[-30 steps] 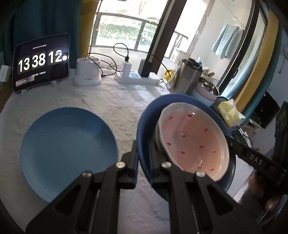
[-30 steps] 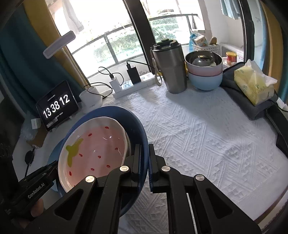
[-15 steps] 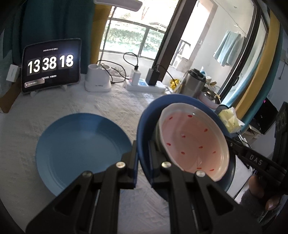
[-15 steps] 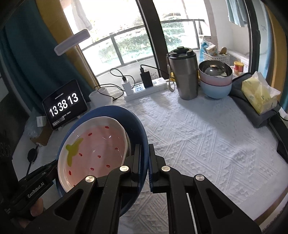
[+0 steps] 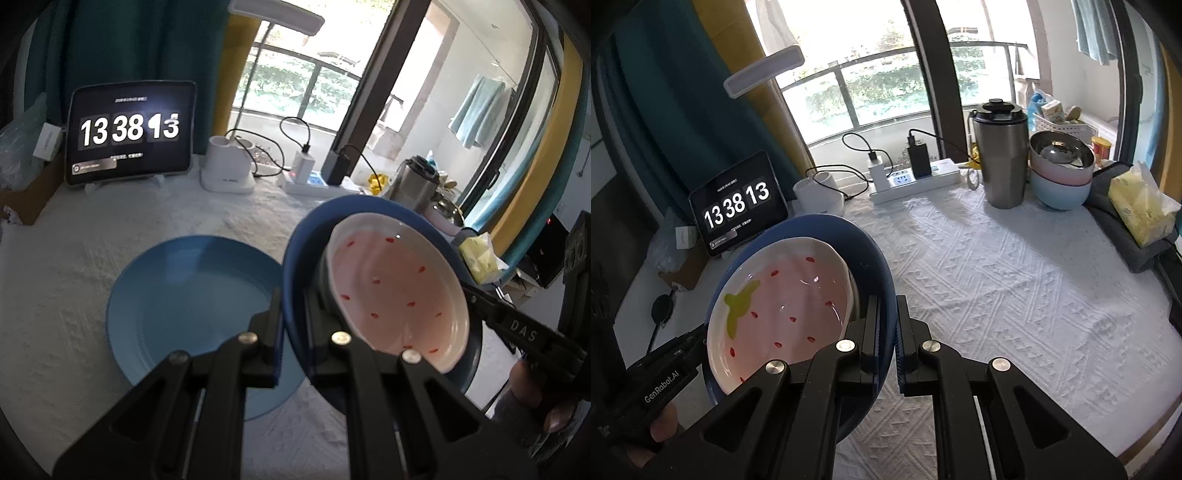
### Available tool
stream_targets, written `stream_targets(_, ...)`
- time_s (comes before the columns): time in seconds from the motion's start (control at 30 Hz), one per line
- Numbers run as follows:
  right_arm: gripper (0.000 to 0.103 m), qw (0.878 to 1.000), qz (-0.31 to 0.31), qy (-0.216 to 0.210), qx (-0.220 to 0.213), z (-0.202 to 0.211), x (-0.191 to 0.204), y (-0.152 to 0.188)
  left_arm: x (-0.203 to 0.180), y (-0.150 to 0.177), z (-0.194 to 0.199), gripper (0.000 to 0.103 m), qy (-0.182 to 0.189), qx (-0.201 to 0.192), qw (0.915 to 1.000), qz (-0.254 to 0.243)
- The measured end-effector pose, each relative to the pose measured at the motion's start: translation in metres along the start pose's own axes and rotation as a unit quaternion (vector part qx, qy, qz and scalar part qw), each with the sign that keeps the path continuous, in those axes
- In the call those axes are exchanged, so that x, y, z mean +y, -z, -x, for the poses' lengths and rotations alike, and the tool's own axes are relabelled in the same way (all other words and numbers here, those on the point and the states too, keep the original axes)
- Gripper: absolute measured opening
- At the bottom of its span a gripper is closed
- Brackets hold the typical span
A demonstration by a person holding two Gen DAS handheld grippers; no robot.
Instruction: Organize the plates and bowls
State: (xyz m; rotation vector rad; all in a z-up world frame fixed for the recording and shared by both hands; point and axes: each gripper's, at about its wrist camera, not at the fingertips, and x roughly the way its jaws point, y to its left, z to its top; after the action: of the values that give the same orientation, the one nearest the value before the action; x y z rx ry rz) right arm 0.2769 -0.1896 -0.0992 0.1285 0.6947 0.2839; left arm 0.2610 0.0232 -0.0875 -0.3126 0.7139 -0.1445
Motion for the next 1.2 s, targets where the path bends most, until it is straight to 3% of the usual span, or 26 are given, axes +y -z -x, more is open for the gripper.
stream_targets(1.2,0.010,0.997,0.040,-0.031,0.059,-0.079,0.085,0.001,0.101,-0.011,-0.005,0.007,-0.047,0.007,0.9972,0.057)
